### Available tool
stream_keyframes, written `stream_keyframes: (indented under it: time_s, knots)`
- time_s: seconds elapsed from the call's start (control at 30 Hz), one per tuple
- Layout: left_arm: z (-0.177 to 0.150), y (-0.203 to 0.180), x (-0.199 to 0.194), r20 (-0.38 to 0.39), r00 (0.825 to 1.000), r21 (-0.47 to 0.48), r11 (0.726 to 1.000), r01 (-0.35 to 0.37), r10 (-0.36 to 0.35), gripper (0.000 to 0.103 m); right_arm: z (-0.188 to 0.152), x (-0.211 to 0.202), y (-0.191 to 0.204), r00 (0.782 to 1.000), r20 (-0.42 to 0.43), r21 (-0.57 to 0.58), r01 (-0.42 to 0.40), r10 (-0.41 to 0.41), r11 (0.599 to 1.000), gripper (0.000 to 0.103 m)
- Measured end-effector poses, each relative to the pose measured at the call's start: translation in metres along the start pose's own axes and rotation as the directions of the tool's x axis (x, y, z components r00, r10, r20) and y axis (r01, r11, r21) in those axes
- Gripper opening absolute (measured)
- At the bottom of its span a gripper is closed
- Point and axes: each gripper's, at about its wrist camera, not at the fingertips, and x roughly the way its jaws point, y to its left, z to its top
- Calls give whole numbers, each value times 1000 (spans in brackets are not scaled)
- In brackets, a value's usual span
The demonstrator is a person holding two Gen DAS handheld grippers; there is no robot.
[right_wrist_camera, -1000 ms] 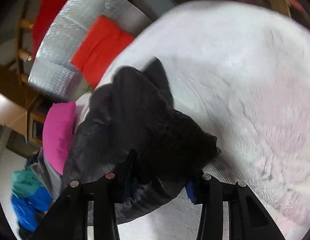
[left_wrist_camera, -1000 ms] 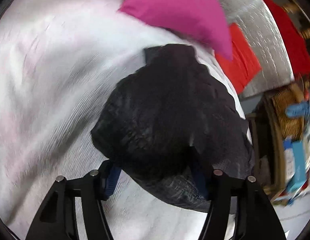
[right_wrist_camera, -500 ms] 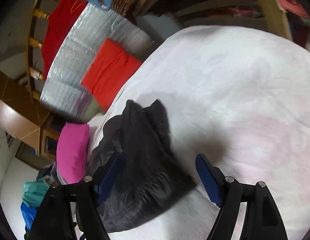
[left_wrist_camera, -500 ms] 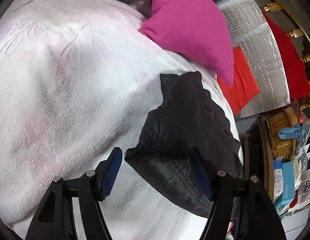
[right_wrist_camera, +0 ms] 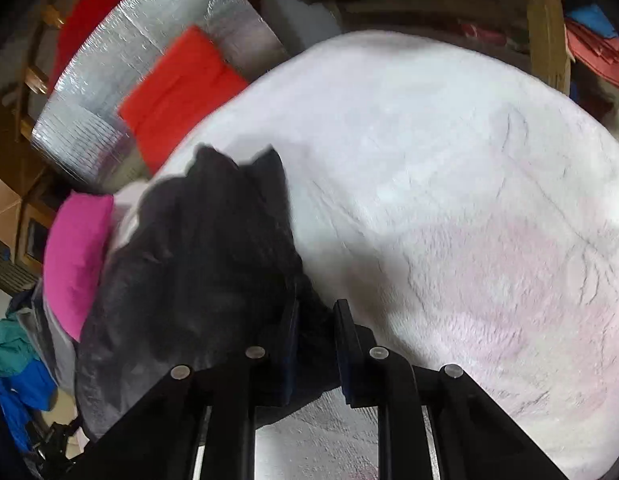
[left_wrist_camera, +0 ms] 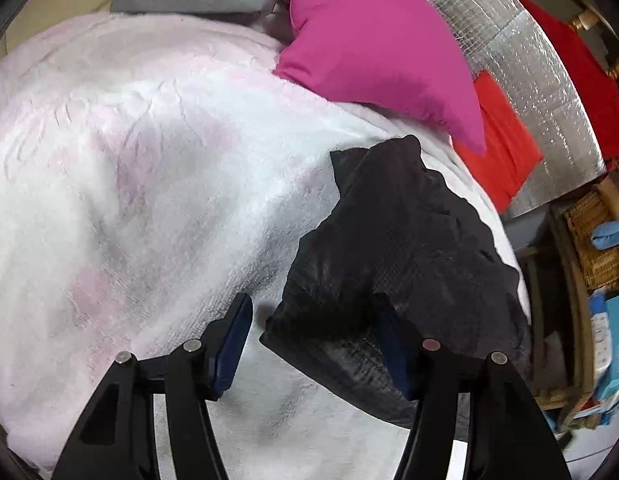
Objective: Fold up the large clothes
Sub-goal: 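Spread the jacket flat again with both tools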
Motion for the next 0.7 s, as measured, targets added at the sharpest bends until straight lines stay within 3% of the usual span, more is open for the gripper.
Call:
stream_keyframes:
  time_s: [0.03,0.1,0.13,0.17,0.27,0.43,0.47,0.53,0.57,0.6,0.63,0.7]
  knots:
    - [-1,-3,-2,11,1000,17,1000,-16,16,62,3,-8,1,999,29,-1,-13,14,1000,24]
    - [-2,-9,-5,37,998,63,996,-56,54,62,6,-17,-2,997,60,42,-40,37,998,56]
    - [-3,-13,-6,54,996,88,993,-81,76,62,7,-19,-4,996,83,79,-51,45,996,88]
    - [-5,-18,-8,77,992,119,987,-112,103,62,8,-20,-5,994,102,102,-58,47,993,90]
    - [-11,-32,-13,146,975,211,957,-199,170,63,14,-10,7,994,85,81,-70,63,994,90]
    - [-21,-51,-17,245,938,337,886,-320,245,63,19,24,31,998,15,8,-55,55,998,87]
    - [-23,-54,-17,263,931,356,871,-338,253,63,19,31,34,999,-1,-10,-42,42,999,83]
    - [-26,-59,-18,295,918,387,845,-368,265,63,16,48,38,998,-68,-60,-8,4,998,58]
    - [-27,-62,-18,312,911,403,831,-384,270,63,13,53,39,997,-82,-74,7,-13,997,56]
    - [-29,-65,-19,328,904,415,818,-397,273,63,13,52,42,997,-75,-89,9,-16,996,53]
    - [-30,-68,-21,341,899,423,809,-407,274,63,14,49,45,998,-65,-107,8,-15,994,42]
    - [-33,-73,-25,369,888,437,792,-427,275,63,14,34,56,1000,-1,-164,21,-21,986,32]
